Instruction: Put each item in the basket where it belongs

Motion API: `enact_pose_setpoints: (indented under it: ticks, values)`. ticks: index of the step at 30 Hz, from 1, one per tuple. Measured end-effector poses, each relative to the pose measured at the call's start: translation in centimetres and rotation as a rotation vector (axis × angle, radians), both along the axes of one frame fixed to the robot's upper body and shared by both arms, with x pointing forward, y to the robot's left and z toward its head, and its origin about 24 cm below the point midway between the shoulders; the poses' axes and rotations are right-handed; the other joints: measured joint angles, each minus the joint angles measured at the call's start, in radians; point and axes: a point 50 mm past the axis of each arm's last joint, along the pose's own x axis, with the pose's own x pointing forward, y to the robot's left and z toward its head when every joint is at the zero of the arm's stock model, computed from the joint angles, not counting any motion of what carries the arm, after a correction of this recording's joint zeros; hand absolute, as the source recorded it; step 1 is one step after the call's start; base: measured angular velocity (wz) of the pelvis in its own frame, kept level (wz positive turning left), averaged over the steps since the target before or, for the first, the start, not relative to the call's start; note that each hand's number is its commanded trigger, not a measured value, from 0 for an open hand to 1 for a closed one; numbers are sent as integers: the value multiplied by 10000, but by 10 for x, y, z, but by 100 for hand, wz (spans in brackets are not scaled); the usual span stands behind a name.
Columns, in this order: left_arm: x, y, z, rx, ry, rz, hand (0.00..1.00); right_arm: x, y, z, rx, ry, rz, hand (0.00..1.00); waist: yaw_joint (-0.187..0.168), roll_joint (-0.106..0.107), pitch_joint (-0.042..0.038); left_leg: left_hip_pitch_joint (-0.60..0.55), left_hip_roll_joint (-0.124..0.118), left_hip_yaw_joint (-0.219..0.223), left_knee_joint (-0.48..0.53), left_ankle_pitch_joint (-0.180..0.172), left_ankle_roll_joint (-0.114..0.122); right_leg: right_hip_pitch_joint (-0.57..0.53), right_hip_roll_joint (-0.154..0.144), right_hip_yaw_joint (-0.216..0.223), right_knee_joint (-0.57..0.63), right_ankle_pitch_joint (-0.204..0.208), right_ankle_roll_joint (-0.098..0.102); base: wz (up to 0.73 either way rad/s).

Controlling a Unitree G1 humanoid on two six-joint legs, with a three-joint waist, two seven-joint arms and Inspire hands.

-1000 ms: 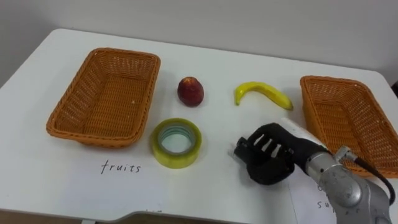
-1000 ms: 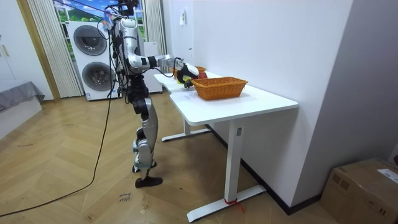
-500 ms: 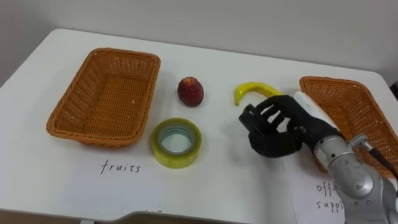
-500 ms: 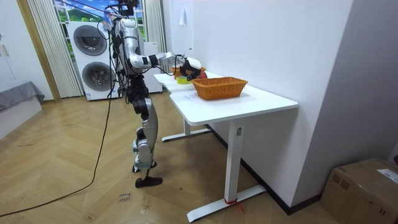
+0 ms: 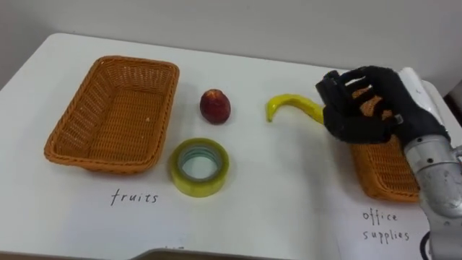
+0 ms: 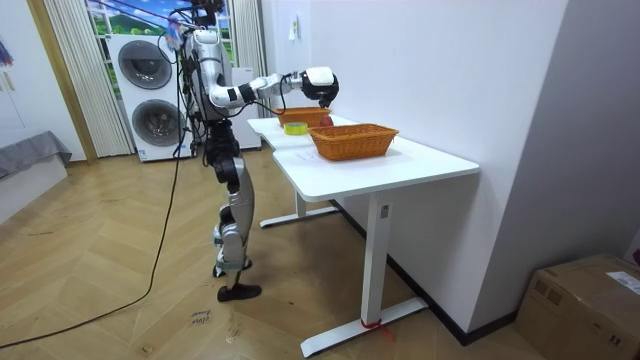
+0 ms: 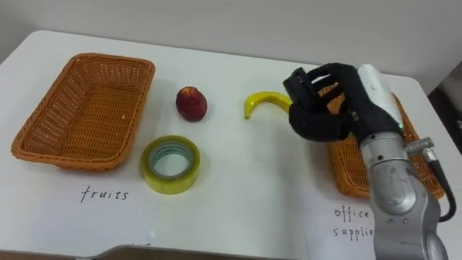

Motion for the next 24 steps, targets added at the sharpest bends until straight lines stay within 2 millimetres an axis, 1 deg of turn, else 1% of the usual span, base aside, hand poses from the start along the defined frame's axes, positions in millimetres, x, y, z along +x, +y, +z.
enact_pose_setpoints:
  ticks: [4, 9, 12, 14, 16, 19, 24]
  values:
    - [-10, 1, 0, 29, 192, 157, 0, -2, -9, 5, 533, -632, -464, 100, -222, 1, 0, -3, 10, -23, -33, -1, -1, 9, -1, 25, 1, 1, 0, 0]
    - [-12, 1, 0, 7, 266, 188, 0, -5, -20, -1, 844, -626, -1048, 100, -257, -7, -1, 121, 42, -15, -32, 0, 0, 89, -2, 78, 9, 1, -2, -2]
    - [-15, 1, 0, -18, 375, 243, 0, -6, -26, -5, 972, -567, -1360, 100, -405, -64, -10, 181, 42, -25, -21, -1, 0, 155, -10, 65, -22, -2, 4, 1]
    - [-18, 1, -1, -82, 507, 276, 0, -6, -31, -3, 1153, -674, -1480, 100, -516, -124, -28, 177, 41, -18, -4, 1, 2, 153, -13, 80, -21, -2, 4, -2]
    - [-20, 1, -1, -109, 590, 291, 0, -10, -38, -2, 1223, -947, -1928, 100, -645, -183, -23, 178, 42, -16, 27, 2, 3, 146, -10, 90, -17, -2, 4, 0]
    - [-20, 1, -1, -195, 609, 276, 0, -12, -43, 1, 1207, -1217, -2320, 100, -827, -261, -20, 183, 50, 16, 24, 1, 3, 137, -3, 110, -17, -2, 3, -2]
    - [-20, 0, -2, -290, 620, 195, 0, -12, -46, -3, 1211, -1175, -2557, 100, -955, -274, -24, 348, 71, 128, -40, -4, 5, 160, 20, 219, -11, -1, 5, -7]
